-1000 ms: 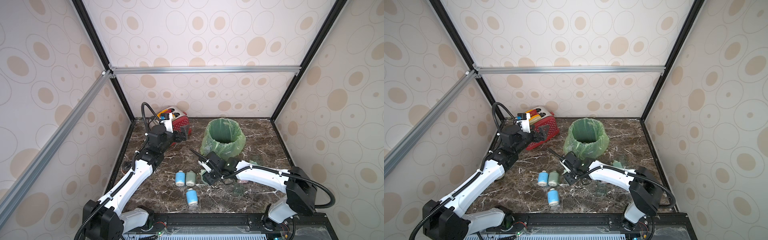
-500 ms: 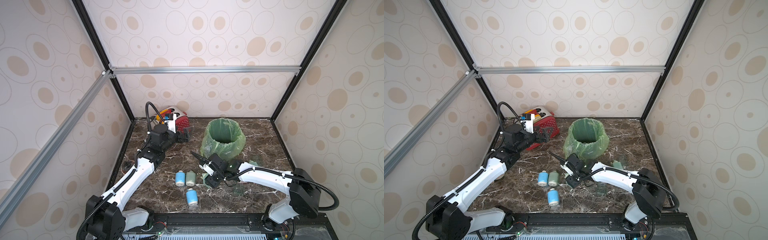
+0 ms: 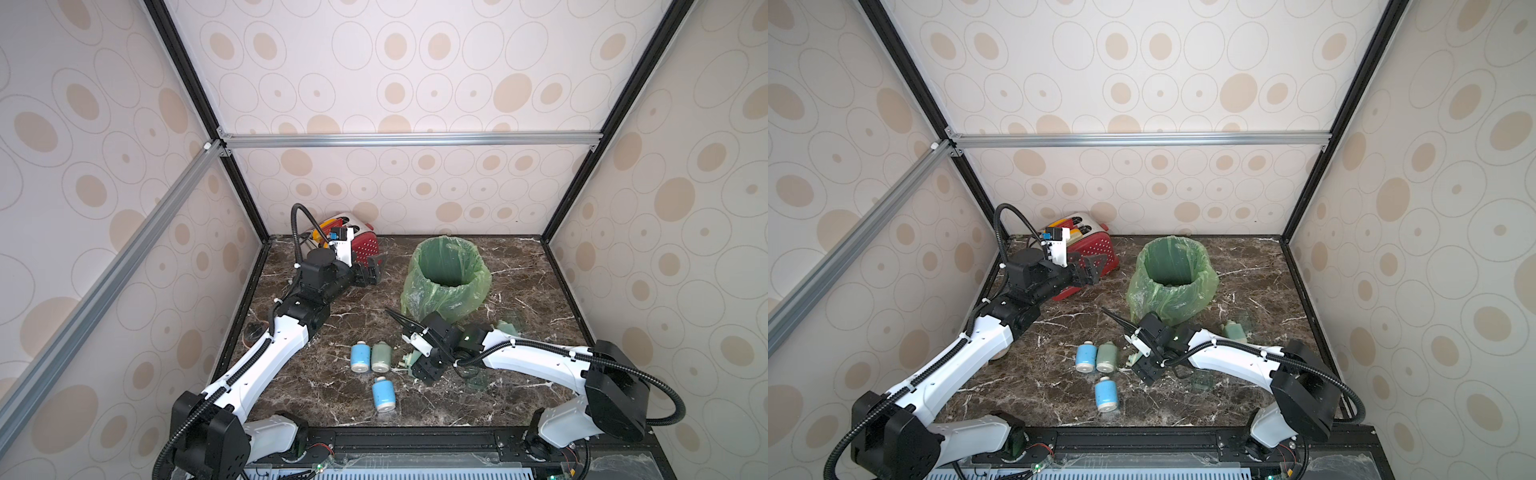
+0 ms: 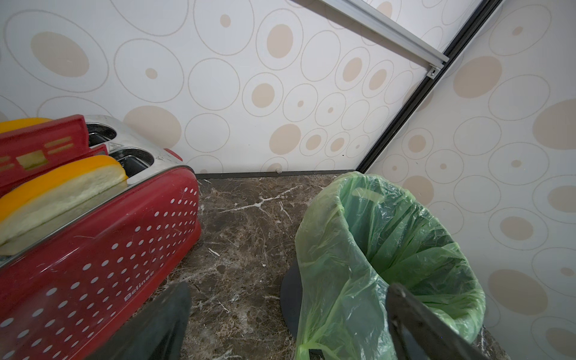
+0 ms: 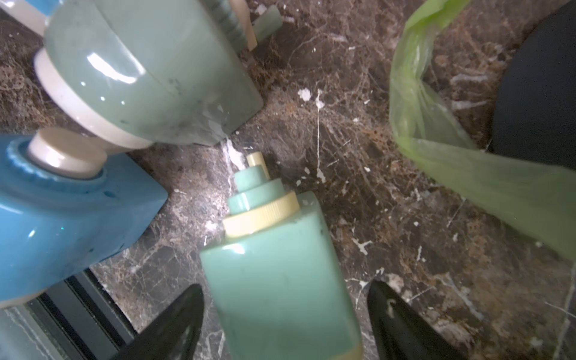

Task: Take out the pencil sharpener tray and clean the shavings
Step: Adjust the pencil sharpener at the center of the board, then pick up the pencil sharpener from the center of the board.

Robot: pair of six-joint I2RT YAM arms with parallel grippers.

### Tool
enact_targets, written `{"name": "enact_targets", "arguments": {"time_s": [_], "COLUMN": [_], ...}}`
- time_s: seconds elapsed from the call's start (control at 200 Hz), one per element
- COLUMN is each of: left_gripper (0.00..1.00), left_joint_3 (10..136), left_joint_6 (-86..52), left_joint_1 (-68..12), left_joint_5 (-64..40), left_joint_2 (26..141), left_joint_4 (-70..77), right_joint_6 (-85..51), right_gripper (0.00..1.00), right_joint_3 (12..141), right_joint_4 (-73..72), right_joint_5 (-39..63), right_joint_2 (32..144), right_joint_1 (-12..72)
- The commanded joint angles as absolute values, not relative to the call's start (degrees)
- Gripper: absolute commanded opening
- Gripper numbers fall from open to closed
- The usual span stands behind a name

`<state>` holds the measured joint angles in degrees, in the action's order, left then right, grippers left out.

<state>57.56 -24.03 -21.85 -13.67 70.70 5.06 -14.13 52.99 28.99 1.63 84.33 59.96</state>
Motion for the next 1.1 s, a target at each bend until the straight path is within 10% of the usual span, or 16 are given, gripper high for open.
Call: {"name": "enact_targets", "arguments": {"time_s": [0.0, 0.541, 1.097], "left_gripper": [0.99, 0.99, 0.99], "left_joint_3": [59.8, 60.2, 58.0], "left_joint_6": [-24.2, -22.8, -19.2], "left_joint_1": [-21.6, -21.6, -21.9], "left_joint_5": [-14.4, -20.4, -38.7], "left_joint_2": [69.8, 68.7, 66.9], "left_joint_4": [6.0, 7.0, 14.9], "right_joint_6": [-12.9, -10.7, -8.5], "right_gripper": [0.86, 0.78, 0.31], "right_joint_3": [50.8, 48.5, 52.2], "right_joint_4": [28.5, 26.2, 36.0], "right_joint_5": [2.3, 4.0, 3.8], "right_joint_2": [81.9, 82.9, 74.4], "right_joint_1": [59.9, 59.9, 59.2]}}
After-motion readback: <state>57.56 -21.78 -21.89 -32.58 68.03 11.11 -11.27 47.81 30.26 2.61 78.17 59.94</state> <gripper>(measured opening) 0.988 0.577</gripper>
